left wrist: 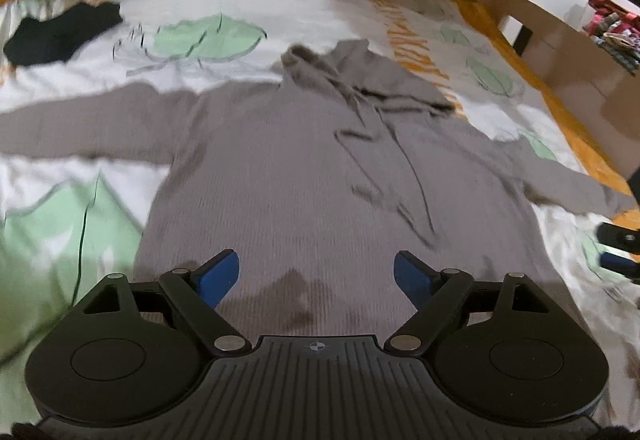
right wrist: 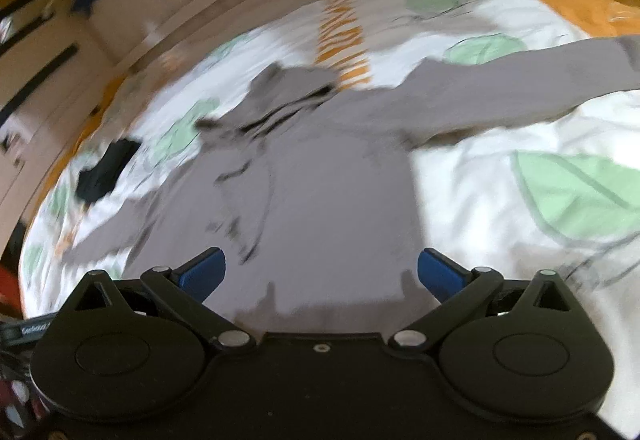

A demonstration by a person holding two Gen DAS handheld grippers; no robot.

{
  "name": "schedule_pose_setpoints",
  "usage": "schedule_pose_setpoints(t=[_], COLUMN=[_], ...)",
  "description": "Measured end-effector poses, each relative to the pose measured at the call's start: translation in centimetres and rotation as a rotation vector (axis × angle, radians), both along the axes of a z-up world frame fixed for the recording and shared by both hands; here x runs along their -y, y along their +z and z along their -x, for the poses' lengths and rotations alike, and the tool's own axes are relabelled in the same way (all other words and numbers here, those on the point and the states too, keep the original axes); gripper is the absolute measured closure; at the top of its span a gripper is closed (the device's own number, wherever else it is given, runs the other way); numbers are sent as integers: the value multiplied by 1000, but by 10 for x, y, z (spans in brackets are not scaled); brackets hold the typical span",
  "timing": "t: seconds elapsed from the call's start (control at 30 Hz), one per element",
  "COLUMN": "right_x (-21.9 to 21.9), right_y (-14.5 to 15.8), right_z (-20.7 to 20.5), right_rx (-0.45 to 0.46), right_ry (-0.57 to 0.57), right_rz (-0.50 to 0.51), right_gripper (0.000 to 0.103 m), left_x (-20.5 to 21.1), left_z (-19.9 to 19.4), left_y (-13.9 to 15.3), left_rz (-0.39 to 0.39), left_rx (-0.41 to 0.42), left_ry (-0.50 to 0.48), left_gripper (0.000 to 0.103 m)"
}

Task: Fold large clothes
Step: 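Grasp the sweater sleeve cuff with the right gripper and lift it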

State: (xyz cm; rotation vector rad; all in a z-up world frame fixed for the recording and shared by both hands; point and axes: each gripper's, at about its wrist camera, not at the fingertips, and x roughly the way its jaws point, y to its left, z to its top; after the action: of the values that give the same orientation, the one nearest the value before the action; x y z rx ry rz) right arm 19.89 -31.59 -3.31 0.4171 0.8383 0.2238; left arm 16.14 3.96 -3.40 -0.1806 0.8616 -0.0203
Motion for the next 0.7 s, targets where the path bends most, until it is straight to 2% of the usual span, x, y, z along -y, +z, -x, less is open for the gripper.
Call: schedule_pose_setpoints(t=[0.3, 0.43, 0.57, 0.7], right_x=[89, 137, 174, 211], right_y=[-18, -29, -29, -32], right_z=[-36, -48, -59, -71], right_rx=[-24, -45, -14, 23], right_ry=[-231, -349, -464, -556], right_rz=[-65, -199, -132, -43], right_gripper=[1, 1, 1, 2], left_x=[23, 37, 49, 53], left_z=[-63, -86, -109, -129], left_y=[-12, -21, -33, -51], left_rz=[-114, -173, -230, -256], left_rx=[80, 114, 155, 146], left_ry=[-1, -15, -21, -21], left_gripper=[18, 18, 18, 18])
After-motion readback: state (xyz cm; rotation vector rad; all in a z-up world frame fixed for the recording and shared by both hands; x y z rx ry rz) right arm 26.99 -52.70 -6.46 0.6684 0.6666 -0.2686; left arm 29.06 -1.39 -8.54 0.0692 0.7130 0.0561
